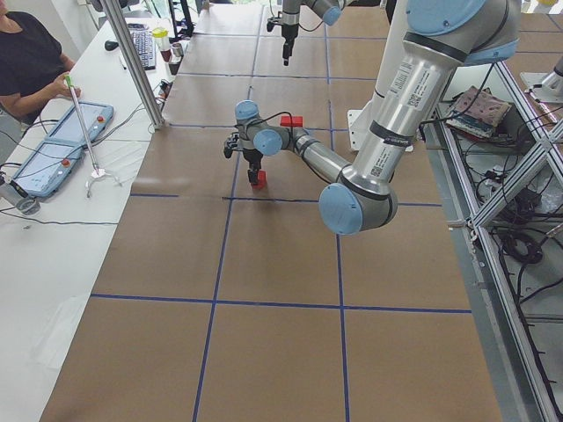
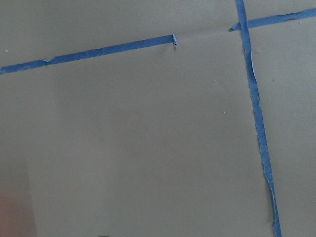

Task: Form red blocks into L shape at center
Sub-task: 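Lower the left gripper onto the last red cube and grasp it, then carry the cube with the left gripper and set it beside the cube pair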

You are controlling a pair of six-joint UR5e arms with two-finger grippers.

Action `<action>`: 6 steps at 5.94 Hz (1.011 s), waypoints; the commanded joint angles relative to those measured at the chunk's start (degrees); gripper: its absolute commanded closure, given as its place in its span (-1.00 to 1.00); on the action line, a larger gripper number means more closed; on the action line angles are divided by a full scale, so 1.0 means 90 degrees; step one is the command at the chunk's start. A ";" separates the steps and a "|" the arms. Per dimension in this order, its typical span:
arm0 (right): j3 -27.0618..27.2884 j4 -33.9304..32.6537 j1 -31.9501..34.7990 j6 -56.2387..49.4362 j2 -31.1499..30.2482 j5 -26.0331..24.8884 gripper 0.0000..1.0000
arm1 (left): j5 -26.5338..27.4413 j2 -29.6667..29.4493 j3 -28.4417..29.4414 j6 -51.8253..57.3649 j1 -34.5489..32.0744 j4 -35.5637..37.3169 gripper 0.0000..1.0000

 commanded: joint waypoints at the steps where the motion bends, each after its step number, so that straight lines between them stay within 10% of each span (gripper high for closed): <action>1: 0.0022 0.0000 0.0000 0.0007 0.0000 0.0012 -1.00 | -0.0010 -0.0087 -0.0036 -0.0016 0.0003 0.0025 0.96; 6: 0.0110 0.0000 0.0185 -0.0013 -0.0116 0.0022 -1.00 | 0.1110 -0.1208 -0.0309 -0.4426 0.0928 0.0413 1.00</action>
